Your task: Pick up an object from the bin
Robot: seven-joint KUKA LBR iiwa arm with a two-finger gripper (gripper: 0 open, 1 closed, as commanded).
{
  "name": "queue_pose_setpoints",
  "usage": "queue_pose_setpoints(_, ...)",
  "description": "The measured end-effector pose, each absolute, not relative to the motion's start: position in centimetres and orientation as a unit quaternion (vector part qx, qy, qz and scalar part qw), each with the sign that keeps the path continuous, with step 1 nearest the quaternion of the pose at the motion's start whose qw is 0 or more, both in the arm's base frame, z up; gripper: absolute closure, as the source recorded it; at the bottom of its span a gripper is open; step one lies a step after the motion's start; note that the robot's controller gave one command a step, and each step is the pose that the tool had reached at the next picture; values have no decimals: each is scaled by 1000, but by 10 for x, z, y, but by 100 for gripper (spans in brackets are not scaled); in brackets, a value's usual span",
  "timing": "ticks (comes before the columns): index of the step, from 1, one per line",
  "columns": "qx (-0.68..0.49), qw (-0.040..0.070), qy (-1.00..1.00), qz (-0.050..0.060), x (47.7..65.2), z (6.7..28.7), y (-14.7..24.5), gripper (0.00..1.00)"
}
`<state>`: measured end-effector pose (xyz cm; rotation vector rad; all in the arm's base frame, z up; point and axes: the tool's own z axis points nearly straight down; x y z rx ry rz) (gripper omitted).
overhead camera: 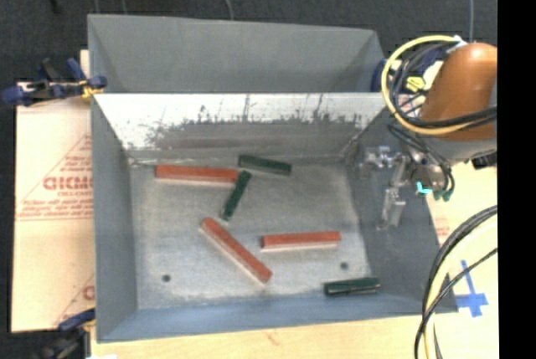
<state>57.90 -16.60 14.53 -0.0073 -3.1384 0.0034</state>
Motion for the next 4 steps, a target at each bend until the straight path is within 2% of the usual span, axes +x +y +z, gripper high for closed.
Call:
queue_pose_setpoints(1,0,-2,-1000,2,581,150,-166,0)
queue_pose_setpoints(2,23,-2,-1000,2,566,72,-82,0)
queue_pose_setpoints(3,6,-1,-1000,-1,574,130,-71,0)
queue_pose_setpoints(4,-4,-3,-1000,-1,566,112,-57,0)
